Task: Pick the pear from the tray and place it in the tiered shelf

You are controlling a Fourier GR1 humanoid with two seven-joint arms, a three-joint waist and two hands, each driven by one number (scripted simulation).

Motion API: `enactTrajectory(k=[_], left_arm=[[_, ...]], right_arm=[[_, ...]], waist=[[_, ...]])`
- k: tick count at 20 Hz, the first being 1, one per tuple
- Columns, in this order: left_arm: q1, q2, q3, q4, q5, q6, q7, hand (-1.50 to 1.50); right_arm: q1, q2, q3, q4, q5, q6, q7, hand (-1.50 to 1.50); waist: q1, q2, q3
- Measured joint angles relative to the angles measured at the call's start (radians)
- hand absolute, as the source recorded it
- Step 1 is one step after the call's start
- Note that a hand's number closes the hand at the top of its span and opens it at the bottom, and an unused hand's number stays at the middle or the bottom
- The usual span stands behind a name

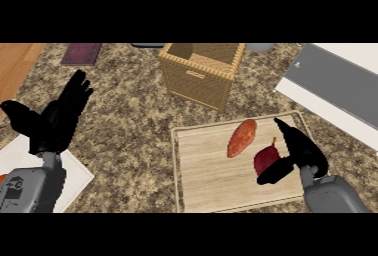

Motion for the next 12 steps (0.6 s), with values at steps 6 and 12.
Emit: enactTrajectory(k=[6,12], left_arm=[[0.002,-0.02,0.009,-0.002,-0.026,-0.006,0.005,0.0],[-0.021,-0.029,0.027,0.021,-0.036,-0.015,0.004,0.0]], right_arm=[[0.004,0.07,-0.032,0.071,0.046,0.017,-0.053,1.5],[-0.003,0.068,-0.056,0.124,0.099,0.033,-0.165,1.5]], waist=[[0.0,-0.001,-0.001],[-0.002,-0.007,-0.007]])
